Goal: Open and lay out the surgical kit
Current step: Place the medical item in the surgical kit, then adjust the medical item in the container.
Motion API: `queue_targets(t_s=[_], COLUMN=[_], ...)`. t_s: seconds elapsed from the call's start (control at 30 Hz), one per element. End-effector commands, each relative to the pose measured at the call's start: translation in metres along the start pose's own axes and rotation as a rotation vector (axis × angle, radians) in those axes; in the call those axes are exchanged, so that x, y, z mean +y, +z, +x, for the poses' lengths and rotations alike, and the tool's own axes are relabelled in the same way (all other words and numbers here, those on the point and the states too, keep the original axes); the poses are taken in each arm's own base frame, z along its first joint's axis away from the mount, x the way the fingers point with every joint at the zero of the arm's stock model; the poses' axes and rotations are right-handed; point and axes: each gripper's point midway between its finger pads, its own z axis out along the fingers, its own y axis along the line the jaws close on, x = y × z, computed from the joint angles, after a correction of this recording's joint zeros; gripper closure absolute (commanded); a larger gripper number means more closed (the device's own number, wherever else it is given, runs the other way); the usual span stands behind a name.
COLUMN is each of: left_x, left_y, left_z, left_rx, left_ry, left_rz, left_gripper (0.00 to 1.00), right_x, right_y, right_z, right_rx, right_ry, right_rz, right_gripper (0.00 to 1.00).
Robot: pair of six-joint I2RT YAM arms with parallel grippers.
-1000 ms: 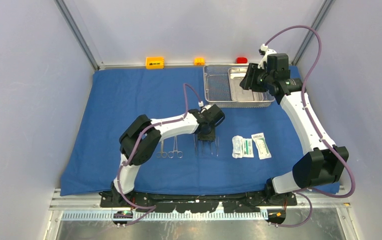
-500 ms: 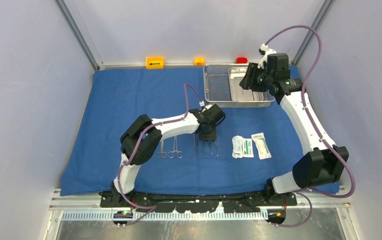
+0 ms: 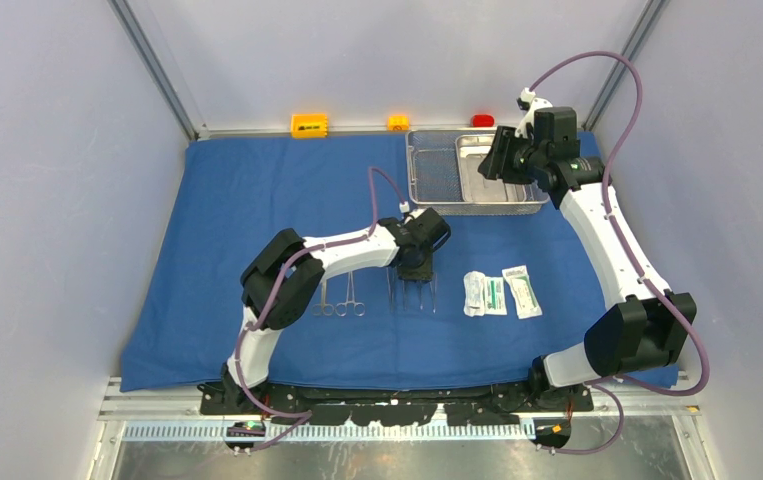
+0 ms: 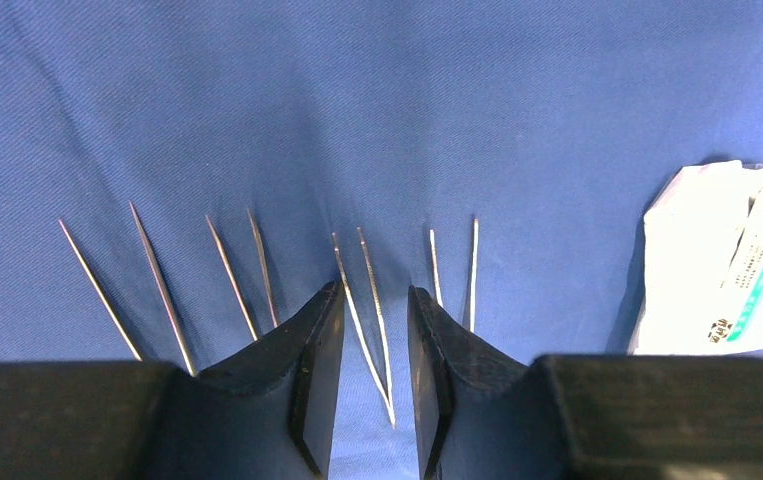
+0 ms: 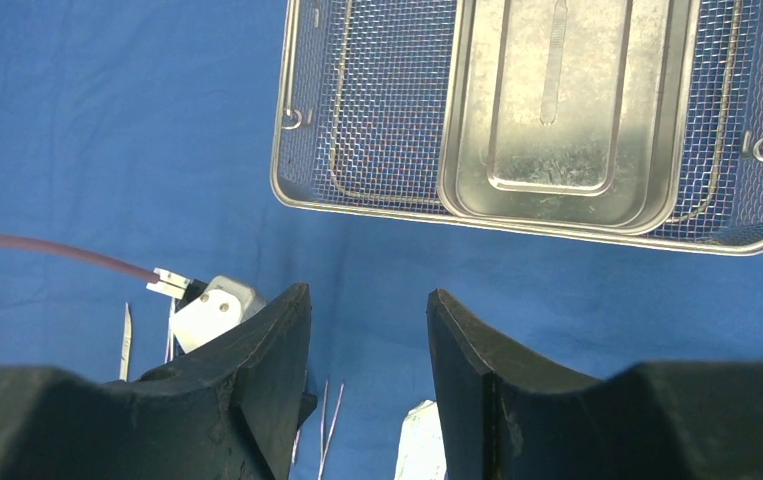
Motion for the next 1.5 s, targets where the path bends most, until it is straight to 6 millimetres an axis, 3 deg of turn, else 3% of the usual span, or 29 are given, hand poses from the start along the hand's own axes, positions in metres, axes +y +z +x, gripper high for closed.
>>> queue_targets(t_s=[0.0, 0.33, 0.6, 0.83, 1.07, 1.2, 1.4, 1.47], left_x=[-0.017, -0.015, -0.018, -0.021, -0.019, -0.016, -0.013, -0.014], left_y=[-0.004, -0.009, -0.028, -0.053, -0.073, -0.086, -0.105, -0.108], left_z=[-0.015, -0.015, -0.027, -0.043, -0.072, -0.098, -0.135, -0.143], left_rx=[-0.038, -0.050, -0.098, -0.161, -0.239, -0.292, -0.345, -0.344], left_ry=[0.018, 0.023, 0.052, 0.100, 0.181, 0.223, 0.281, 0.289], left_rz=[0.055, 0.044, 0.068, 0.085, 0.076, 0.074, 0.102, 0.125], left_gripper=[0.69, 0.69, 0.65, 0.62, 0.61, 0.60, 0.60, 0.60], right_x=[0.006, 0.005, -0.004, -0.019, -0.042, -0.063, -0.090, -0.095], right_y=[-0.010, -0.010, -0.005, 0.019, 0.070, 0.117, 0.183, 0.201], right_z=[-0.019, -0.019, -0.025, -0.033, -0.041, -0.038, -0.046, -0.057], right_rx=[-0.076, -0.076, -0.083, -0.074, -0.046, 0.001, 0.036, 0.027], right_ry=[-0.010, -0.010, -0.030, -0.065, -0.128, -0.169, -0.245, -0.259], right_rz=[-0.023, -0.022, 0.028, 0.085, 0.159, 0.219, 0.294, 0.313], right_gripper=[0.48, 0.48, 0.48, 0.48, 0.48, 0.48, 0.51, 0.52])
